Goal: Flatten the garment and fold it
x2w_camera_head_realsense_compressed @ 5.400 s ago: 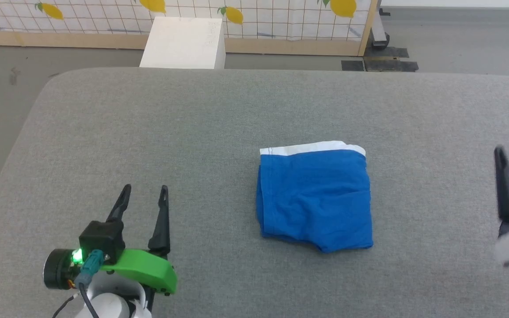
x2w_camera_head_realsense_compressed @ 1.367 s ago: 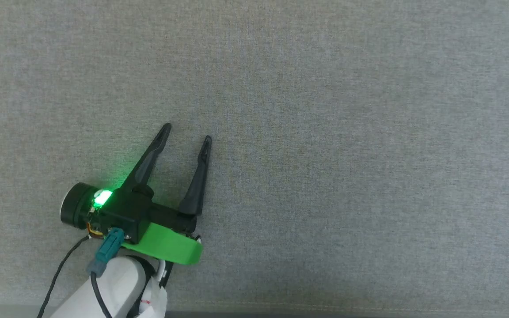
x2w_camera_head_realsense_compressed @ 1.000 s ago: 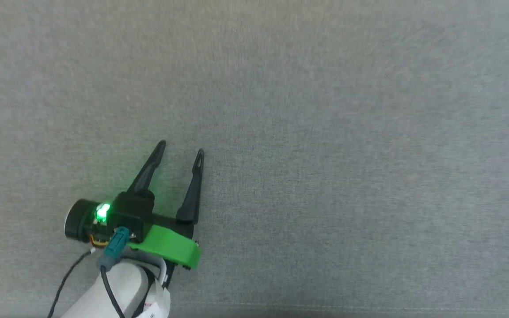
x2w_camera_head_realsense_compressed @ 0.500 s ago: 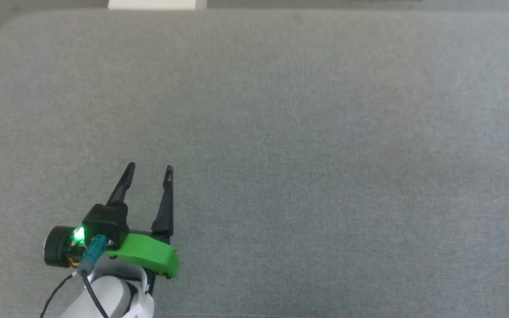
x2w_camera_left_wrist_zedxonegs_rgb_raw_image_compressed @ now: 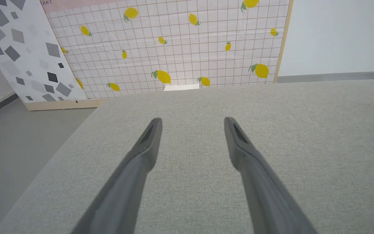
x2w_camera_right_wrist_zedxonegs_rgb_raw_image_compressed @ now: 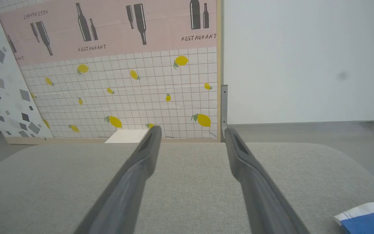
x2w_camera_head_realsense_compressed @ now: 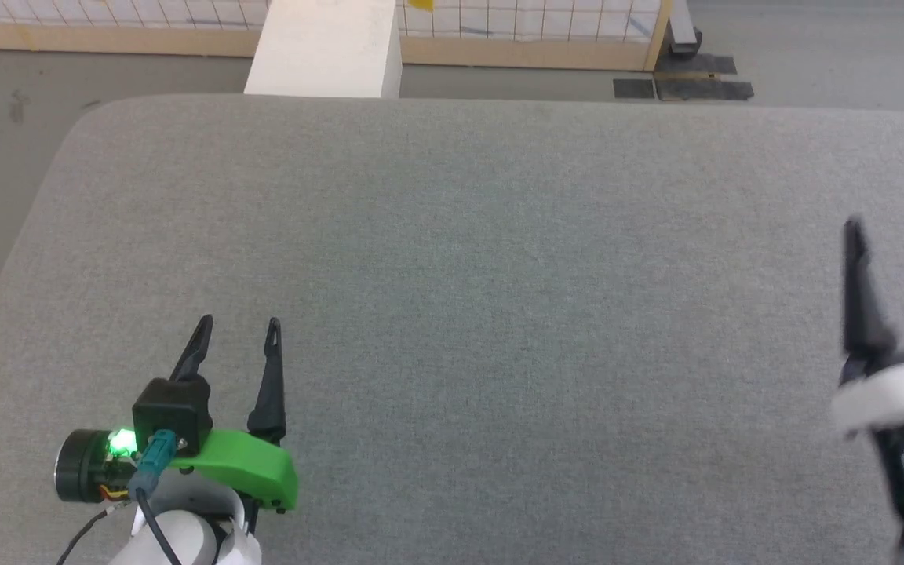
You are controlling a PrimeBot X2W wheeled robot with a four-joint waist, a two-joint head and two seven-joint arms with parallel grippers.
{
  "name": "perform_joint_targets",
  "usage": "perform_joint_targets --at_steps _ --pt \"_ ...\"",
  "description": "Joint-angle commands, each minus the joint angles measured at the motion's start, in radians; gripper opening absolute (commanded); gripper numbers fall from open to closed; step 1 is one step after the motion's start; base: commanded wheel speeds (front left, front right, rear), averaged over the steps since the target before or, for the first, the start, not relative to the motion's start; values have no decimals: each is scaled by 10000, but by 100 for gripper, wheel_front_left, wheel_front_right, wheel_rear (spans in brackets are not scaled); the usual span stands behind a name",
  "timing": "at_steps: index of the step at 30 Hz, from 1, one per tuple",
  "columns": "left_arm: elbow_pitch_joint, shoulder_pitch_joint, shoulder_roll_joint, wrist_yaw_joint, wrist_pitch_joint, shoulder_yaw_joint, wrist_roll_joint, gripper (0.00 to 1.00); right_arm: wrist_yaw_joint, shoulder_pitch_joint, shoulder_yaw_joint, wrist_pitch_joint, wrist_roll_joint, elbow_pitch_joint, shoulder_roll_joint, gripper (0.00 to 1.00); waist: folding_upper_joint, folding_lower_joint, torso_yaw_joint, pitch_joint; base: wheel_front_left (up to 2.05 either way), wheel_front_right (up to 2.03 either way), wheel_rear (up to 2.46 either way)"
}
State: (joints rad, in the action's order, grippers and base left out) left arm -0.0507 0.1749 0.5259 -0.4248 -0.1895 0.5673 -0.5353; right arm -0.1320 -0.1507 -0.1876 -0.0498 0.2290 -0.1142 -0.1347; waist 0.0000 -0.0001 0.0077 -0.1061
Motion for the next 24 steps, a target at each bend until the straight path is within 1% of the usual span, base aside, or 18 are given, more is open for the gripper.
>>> perform_joint_targets --at_steps 1,2,4,8,10,16,24 --pt "-1 -139 63 -96 31 -19 23 100 13 489 -18 163 -260 -230 272 100 0 1 48 77 0 0 0" --pt "17 -175 63 -116 32 -27 0 100 13 806 -115 255 -301 -335 501 100 0 1 42 99 0 0 0" --pt "48 -240 54 -145 29 -28 -31 100 13 1286 -113 400 -458 -410 694 100 0 1 33 123 0 0 0" --pt "180 -379 7 -112 12 56 -97 100 13 2108 147 770 -592 -291 830 100 0 1 -5 192 0 0 0" --pt "255 -447 -19 -112 -11 80 -125 100 13 2371 195 977 -374 -143 837 100 0 1 -19 251 0 0 0" --pt "371 -607 -63 -117 -94 107 -195 100 13 2694 335 1334 -266 66 842 100 0 1 -70 355 0 0 0" --pt "375 -586 -48 -51 -118 183 -198 100 13 2729 486 1331 -467 -87 843 100 0 1 -27 356 0 0 0"
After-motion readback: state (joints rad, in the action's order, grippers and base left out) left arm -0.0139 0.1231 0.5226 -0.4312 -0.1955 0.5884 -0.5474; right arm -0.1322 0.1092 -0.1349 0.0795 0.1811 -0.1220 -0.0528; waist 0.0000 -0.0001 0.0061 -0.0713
